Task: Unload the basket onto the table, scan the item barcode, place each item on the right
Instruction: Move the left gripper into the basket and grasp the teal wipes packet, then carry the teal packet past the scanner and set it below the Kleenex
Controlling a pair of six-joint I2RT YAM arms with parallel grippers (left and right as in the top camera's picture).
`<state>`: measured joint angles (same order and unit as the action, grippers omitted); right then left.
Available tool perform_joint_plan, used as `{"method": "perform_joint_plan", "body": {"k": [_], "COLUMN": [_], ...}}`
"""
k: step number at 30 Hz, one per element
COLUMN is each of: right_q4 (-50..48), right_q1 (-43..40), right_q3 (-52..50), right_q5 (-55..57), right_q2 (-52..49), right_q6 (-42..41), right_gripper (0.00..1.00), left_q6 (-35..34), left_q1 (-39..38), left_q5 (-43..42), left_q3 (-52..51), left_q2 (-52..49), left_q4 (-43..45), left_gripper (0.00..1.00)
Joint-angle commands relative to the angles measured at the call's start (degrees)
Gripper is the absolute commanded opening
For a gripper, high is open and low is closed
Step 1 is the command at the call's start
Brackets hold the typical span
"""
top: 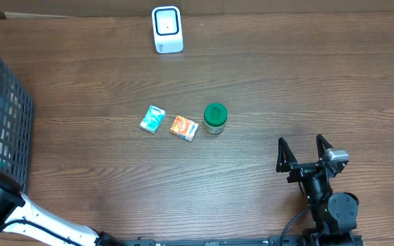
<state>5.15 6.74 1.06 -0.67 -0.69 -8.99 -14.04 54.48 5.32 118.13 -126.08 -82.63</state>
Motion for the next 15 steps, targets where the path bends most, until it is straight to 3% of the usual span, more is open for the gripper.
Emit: {"method": "perform_joint_plan", "body": {"k": [1, 5, 11, 15], "right_q4": [-0.3, -0.3, -0.3, -0.3], "right_q1": [-0.3, -0.3, -0.3, -0.3], "right_q3": [-0.6, -0.6, -0.6, -0.6], "right_q5": [0.0, 0.0, 0.0, 0.0], "right_q2": [0.5, 0.5, 0.5, 0.5], "right_q6": [-0.2, -0.2, -0.2, -0.2], "right_gripper": [1.0, 1.0, 1.0, 1.0], "left_q6": [-2.9, -4.8, -5.3, -4.3], "left_q1": [0.2, 0.2, -1.7, -6.7], "left_q5": [0.7, -4.1, -20.1, -20.6], "left_q3": [10.4, 18.4, 24.1, 24.5], "left_q2": [4.5, 8.7, 18.2, 24.6], "left_q4": [-2.6, -3.9, -2.7, -2.9], "left_gripper": [0.04, 0.04, 0.04, 0.04]}}
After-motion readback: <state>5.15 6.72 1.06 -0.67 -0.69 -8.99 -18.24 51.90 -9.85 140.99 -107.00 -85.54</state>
